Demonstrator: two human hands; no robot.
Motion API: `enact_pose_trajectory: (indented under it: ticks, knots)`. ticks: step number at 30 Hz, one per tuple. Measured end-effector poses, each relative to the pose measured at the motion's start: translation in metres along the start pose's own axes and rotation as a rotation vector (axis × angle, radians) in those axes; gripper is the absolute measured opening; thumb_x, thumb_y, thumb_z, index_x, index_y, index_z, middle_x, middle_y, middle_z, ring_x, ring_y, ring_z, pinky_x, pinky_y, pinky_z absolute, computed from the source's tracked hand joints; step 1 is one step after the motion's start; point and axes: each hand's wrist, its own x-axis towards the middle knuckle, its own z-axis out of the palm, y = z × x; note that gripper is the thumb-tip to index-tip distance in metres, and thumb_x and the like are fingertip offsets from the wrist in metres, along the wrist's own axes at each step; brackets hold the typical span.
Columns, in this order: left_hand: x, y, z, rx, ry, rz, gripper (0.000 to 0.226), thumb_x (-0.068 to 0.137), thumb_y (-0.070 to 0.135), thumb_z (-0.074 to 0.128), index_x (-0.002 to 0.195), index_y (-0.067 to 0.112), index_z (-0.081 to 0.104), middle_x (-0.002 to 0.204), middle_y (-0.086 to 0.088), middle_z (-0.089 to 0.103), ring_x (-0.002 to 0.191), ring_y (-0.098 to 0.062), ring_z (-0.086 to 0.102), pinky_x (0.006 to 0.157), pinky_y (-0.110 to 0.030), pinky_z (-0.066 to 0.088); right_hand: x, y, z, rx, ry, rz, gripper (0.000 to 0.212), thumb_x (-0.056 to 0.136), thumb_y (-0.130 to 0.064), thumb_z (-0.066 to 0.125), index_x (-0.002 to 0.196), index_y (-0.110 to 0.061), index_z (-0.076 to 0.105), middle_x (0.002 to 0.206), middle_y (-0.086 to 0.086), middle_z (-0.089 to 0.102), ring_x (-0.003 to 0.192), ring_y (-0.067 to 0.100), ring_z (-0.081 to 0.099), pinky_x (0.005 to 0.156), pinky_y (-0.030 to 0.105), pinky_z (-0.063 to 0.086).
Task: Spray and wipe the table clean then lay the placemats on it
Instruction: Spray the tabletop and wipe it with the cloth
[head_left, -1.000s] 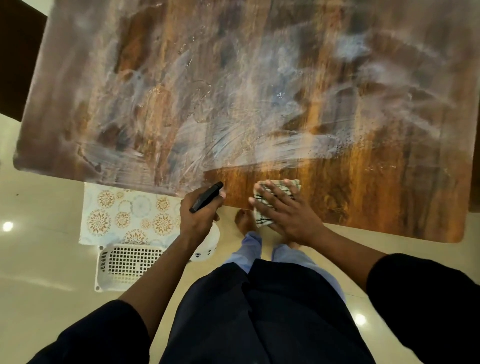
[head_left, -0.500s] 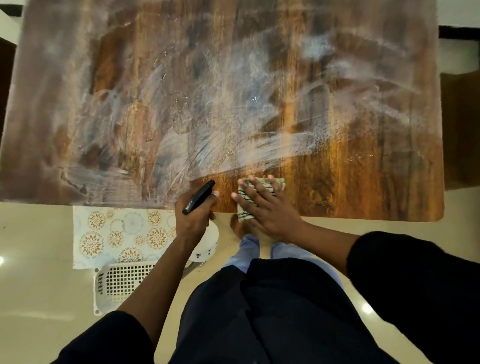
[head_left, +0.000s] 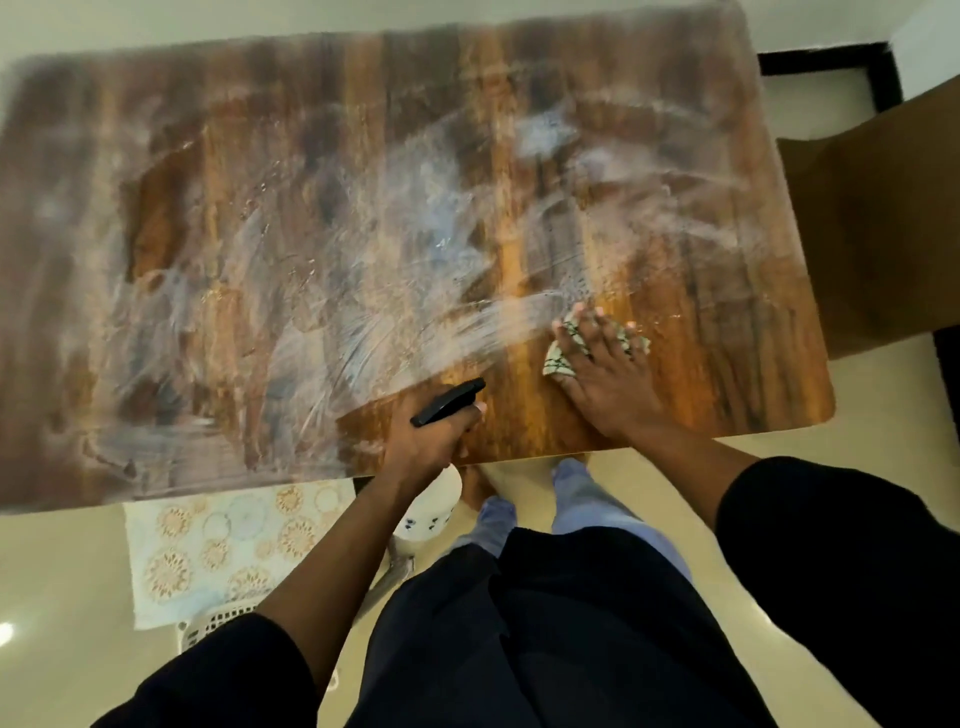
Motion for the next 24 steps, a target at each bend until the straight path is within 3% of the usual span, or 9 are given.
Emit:
enact_pose_trajectory:
  ticks: [3,6,9,12,14,16,20,22,24]
  knots:
    - [0.014,0.014,0.033,0.040,-0.072,0.004,0.012,0.092,0.021,0.080,0.091,0.010,0.076,0.072,-0.022,0.067,0.048,-0.024,0.060,0.043,-0.023,0.042,-0.010,0.067,-0.001,0.054,0.018,0.269,0.070,0.106,-0.061,0.024,0.164,-0.037,-0.008,0.173,0.002,-0.012,0.160,0.029,-0.009,0.125,0.057,-0.004]
    - [0.025,0.024,0.061,0.059,-0.094,-0.009,0.021,0.090,0.025,0.080,0.096,0.006,0.075,0.072,-0.015,0.068,0.048,-0.021,0.061,0.045,-0.023,0.045,-0.014,0.126,-0.007,0.100,0.023,0.465,0.070,0.105,-0.061,0.019,0.164,-0.035,-0.009,0.173,0.005,-0.017,0.159,0.031,-0.012,0.126,0.059,-0.005]
    - [0.033,0.037,0.086,0.071,-0.112,0.009,0.016,0.092,0.023,0.080,0.092,0.009,0.074,0.072,-0.020,0.067,0.048,-0.023,0.061,0.047,-0.027,0.046,-0.010,0.151,-0.011,0.140,0.004,0.539,0.070,0.106,-0.059,0.017,0.164,-0.031,-0.009,0.172,0.008,-0.017,0.159,0.034,-0.013,0.125,0.061,-0.004]
    - [0.041,0.051,0.106,0.084,-0.086,0.007,0.020,0.094,0.020,0.080,0.104,0.003,0.076,0.076,-0.025,0.068,0.045,-0.021,0.060,0.044,-0.024,0.044,-0.005,0.133,-0.011,0.140,0.043,0.552,0.069,0.107,-0.054,0.023,0.166,-0.026,-0.002,0.173,0.010,-0.009,0.159,0.037,-0.009,0.124,0.065,-0.002]
    - [0.046,0.056,0.115,0.083,-0.057,-0.018,0.034,0.092,0.024,0.083,0.111,-0.002,0.072,0.075,-0.018,0.068,0.046,-0.020,0.062,0.044,-0.021,0.045,-0.005,0.109,-0.013,0.130,0.019,0.435,0.070,0.107,-0.053,0.026,0.166,-0.025,0.004,0.174,0.009,0.000,0.159,0.038,-0.002,0.124,0.066,-0.001]
    - [0.052,0.062,0.124,0.079,-0.038,-0.009,0.045,0.088,0.031,0.084,0.112,-0.004,0.070,0.075,-0.012,0.068,0.050,-0.019,0.063,0.045,-0.020,0.045,-0.006,0.083,-0.012,0.107,0.008,0.198,0.070,0.106,-0.056,0.024,0.166,-0.026,0.005,0.174,0.006,0.002,0.160,0.036,-0.004,0.125,0.063,-0.003]
    - [0.056,0.079,0.141,0.092,-0.042,0.030,0.019,0.094,0.007,0.077,0.107,-0.006,0.073,0.064,-0.014,0.066,0.043,-0.020,0.056,0.042,-0.021,0.042,-0.007,0.058,0.001,0.035,0.051,-0.231,0.071,0.106,-0.058,0.036,0.165,-0.024,0.016,0.174,0.007,0.000,0.160,0.033,-0.005,0.125,0.064,0.002]
    - [0.059,0.088,0.151,0.099,-0.054,0.055,0.013,0.095,0.003,0.074,0.106,-0.005,0.074,0.064,-0.017,0.066,0.042,-0.019,0.055,0.042,-0.020,0.041,-0.005,0.070,0.003,0.004,0.056,-0.311,0.072,0.105,-0.059,0.036,0.165,-0.023,0.015,0.174,0.007,-0.001,0.160,0.031,-0.003,0.126,0.062,0.003]
    - [0.063,0.092,0.158,0.111,-0.059,0.065,0.022,0.092,0.013,0.078,0.106,-0.002,0.075,0.068,-0.015,0.069,0.043,-0.019,0.058,0.042,-0.020,0.042,-0.001,0.092,-0.001,-0.002,0.040,-0.314,0.072,0.105,-0.060,0.032,0.165,-0.026,0.012,0.174,0.005,0.000,0.160,0.029,-0.003,0.127,0.059,0.001]
